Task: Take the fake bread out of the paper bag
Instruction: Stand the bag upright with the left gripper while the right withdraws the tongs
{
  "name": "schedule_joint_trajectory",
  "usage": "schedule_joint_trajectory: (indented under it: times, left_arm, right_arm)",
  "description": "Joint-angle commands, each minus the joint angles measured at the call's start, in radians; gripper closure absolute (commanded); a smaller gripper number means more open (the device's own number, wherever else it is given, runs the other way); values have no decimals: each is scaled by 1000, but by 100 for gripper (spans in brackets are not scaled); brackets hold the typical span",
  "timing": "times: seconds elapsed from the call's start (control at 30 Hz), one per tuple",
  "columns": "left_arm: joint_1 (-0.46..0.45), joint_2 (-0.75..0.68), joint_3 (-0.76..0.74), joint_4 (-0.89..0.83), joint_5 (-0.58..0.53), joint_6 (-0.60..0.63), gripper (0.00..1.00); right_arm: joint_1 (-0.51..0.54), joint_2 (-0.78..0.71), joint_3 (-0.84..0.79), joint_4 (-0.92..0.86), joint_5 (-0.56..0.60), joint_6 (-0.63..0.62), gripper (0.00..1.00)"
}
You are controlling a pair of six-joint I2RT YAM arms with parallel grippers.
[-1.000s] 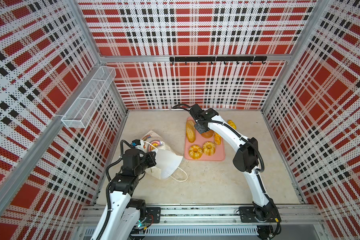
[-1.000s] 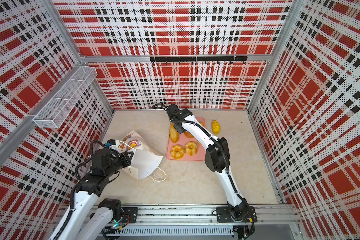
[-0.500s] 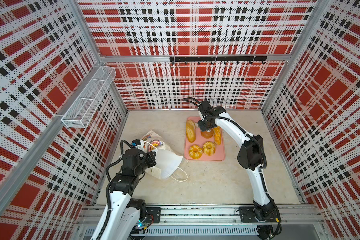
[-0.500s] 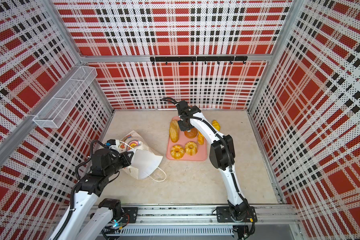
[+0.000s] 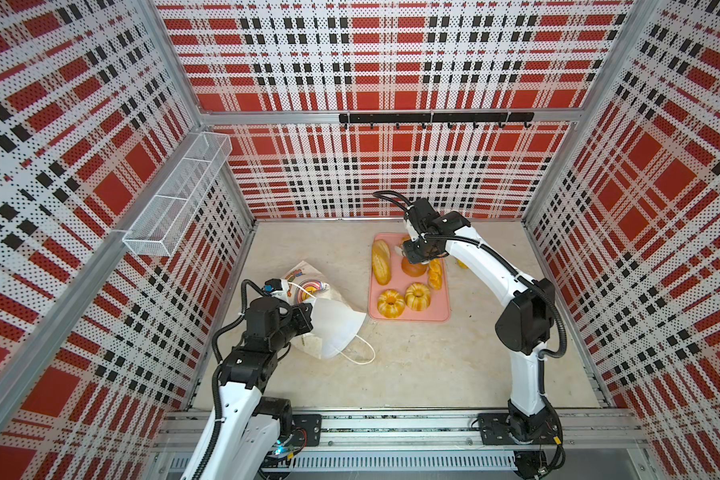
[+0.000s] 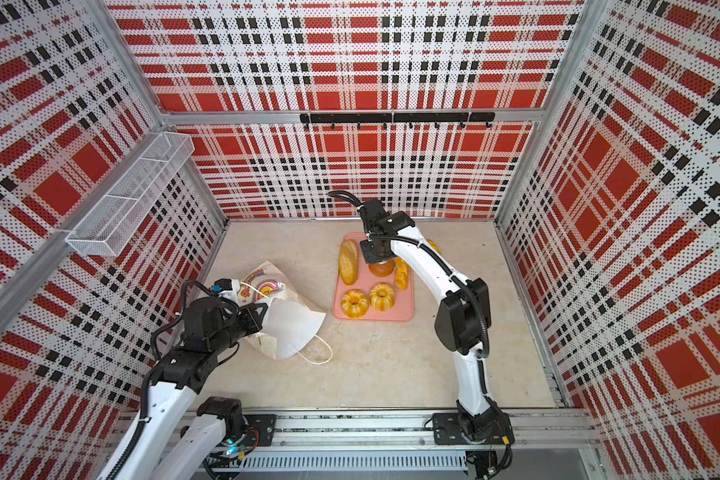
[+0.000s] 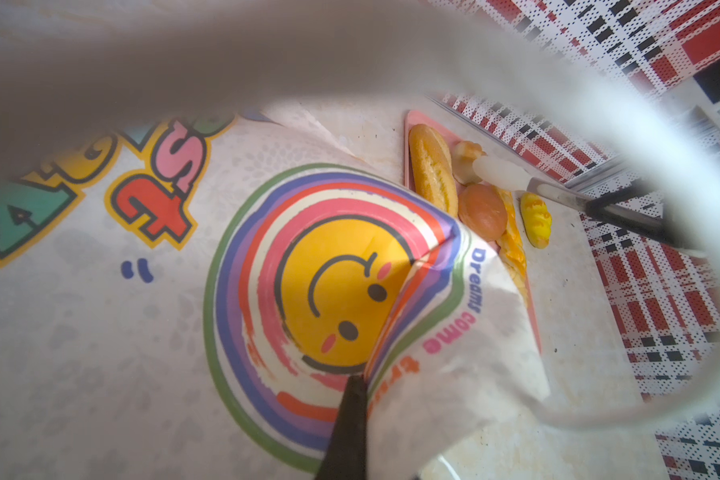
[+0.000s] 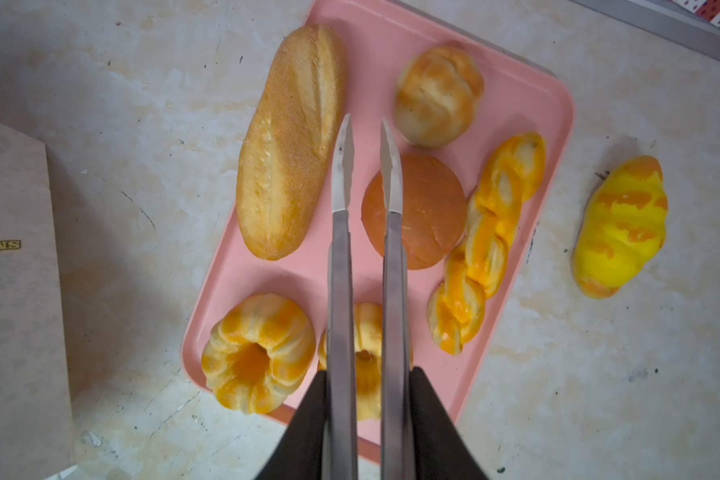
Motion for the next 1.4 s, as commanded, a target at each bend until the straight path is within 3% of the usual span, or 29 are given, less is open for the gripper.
schedule_joint_trajectory:
  times: [0.0,0.2,0.37,0.67,1.0,1.13,1.23,1.37]
  left_arm:
    - [-13,-31,-18,23,7,25,100]
    - [-26,-98,-75,100,18,75,100]
    - [-46,-43,2,51,18,300,100]
    - [-40,-85,129,-57,112,803,100]
    - [-57,-74,140,-119,91,972,100]
    - [-85,-87,134,-68,-14,872,100]
    - [-94,-57,176,-54,-115,683,100]
    - [-101,23,262,-78,-148,428,100]
  right_arm:
    - [-11,-109,-64,43,0,27,67]
    - [-19,-329,-324,155,-146,76,67]
    - [-19,-569,-631,342,-284,106,68]
    - [-23,-938,-1031,514,-275,89,69]
    - [-24,-1134,-1224,605,-260,91,68]
    - [-25,-1145,-1240,615,-285,95,68]
    - [-24,-1144,-1241,608,-275,97,71]
    - [-27,-1125,-1220,555,-233,106,74]
